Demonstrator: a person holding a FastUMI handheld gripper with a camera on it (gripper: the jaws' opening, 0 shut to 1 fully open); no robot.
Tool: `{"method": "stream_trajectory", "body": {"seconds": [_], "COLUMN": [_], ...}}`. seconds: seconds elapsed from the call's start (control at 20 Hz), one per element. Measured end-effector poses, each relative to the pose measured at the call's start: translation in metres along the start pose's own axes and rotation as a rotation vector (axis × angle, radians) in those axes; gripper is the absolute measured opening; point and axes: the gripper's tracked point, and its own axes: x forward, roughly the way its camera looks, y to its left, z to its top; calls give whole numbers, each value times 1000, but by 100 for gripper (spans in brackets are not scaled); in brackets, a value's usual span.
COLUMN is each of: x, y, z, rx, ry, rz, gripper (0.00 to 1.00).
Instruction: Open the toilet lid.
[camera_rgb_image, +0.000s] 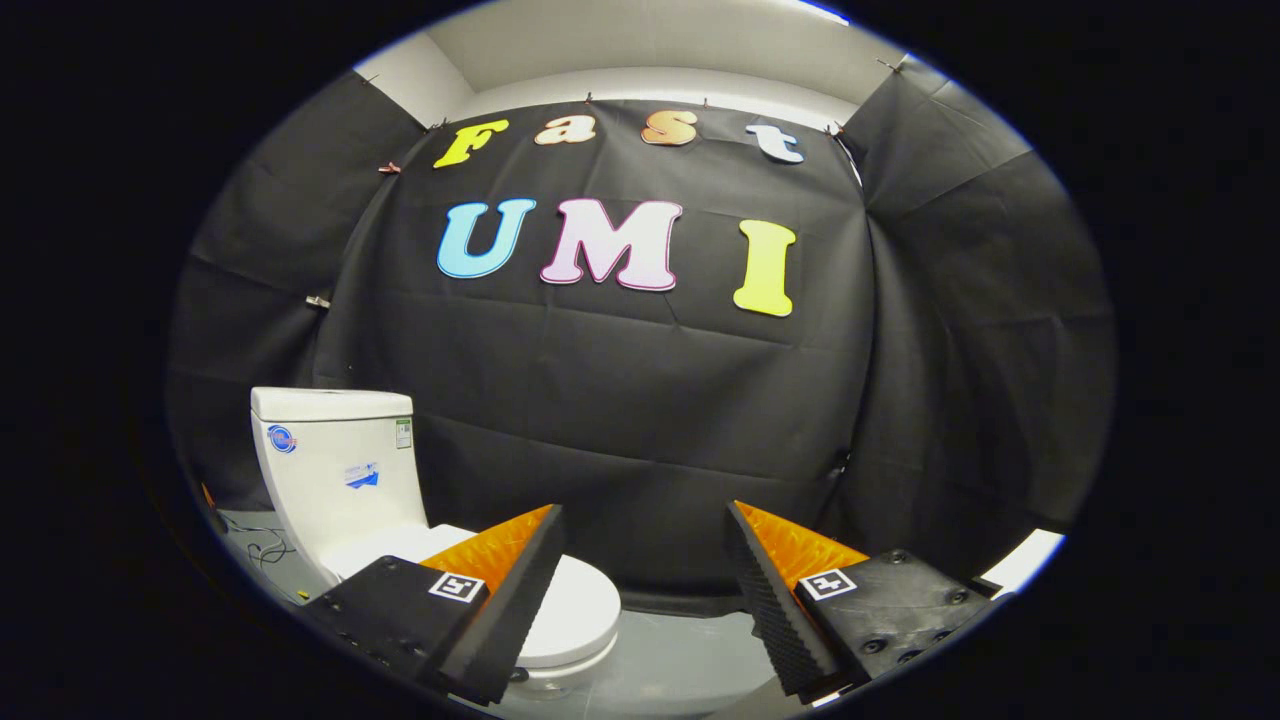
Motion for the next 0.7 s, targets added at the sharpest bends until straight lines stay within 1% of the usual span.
{"method": "stream_trajectory", "body": {"seconds": [0.25,0.4,0.7], "x": [-2,1,8], "y": [7,7,2], "z": [1,-3,-33], "rx": [-18,-7,57], "ry": [-7,4,94], "rz": [16,18,13], "gripper": [98,98,98]}}
